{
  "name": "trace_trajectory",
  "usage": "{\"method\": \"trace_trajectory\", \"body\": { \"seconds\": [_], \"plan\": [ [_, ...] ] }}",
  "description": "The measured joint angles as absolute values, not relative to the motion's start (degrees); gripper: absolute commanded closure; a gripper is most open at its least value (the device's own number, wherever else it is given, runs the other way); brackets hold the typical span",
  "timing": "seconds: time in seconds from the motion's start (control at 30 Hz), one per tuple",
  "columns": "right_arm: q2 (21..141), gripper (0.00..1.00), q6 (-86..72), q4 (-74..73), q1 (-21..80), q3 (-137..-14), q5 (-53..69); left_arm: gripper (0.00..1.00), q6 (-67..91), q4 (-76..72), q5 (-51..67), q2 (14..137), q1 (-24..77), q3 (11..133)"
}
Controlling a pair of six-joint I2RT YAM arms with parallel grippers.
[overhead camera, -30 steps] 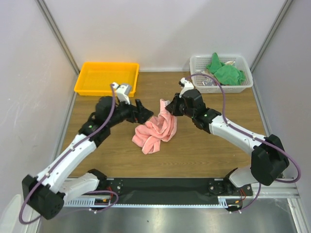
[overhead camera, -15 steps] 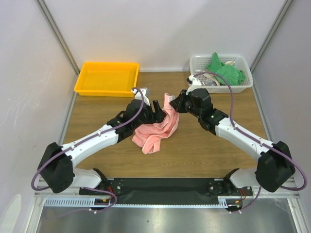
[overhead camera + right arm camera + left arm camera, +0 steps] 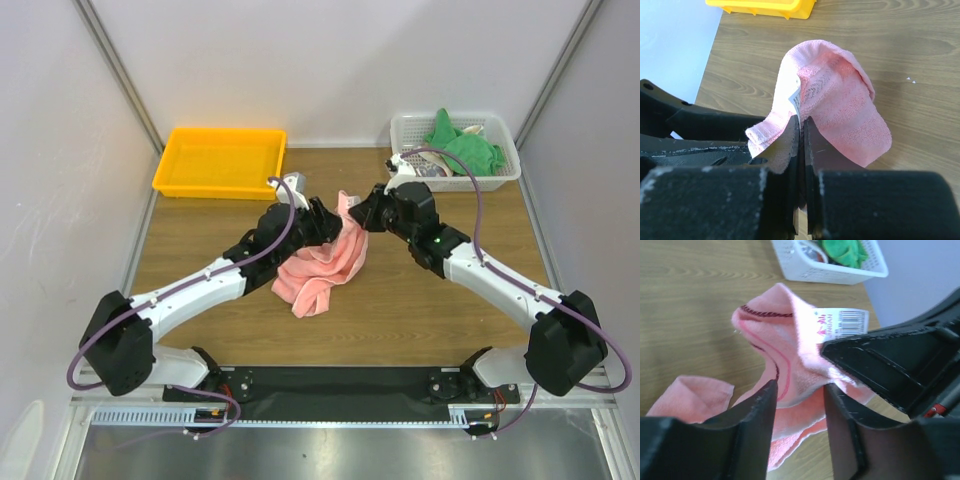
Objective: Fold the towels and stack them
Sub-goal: Flatten out the crumpled towel
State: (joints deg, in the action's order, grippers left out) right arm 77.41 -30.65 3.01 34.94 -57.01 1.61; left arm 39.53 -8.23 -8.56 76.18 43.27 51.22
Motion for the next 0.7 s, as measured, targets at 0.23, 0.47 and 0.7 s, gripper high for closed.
{"method": "trace_trajectory", "body": {
  "seconds": [0.23,0.47,0.7],
  "plan": [
    [77.2,1.0,-31.5,3.2,33.8,-57.0,2.6,1.0,35.8,-15.3,-5.9,77.3,43.4,49.1],
    [76.2,0.88,-35.5,2.3,28.7,-57.0,11.8,1.0,25.5,-17.6,-4.4,70.8,43.8,44.5],
    [75.0,0.74,-36.1,2.3,22.7,-54.0,14.2,1.0,17.6,-12.6,-9.1,58.6,43.9,40.6]
  ]
}}
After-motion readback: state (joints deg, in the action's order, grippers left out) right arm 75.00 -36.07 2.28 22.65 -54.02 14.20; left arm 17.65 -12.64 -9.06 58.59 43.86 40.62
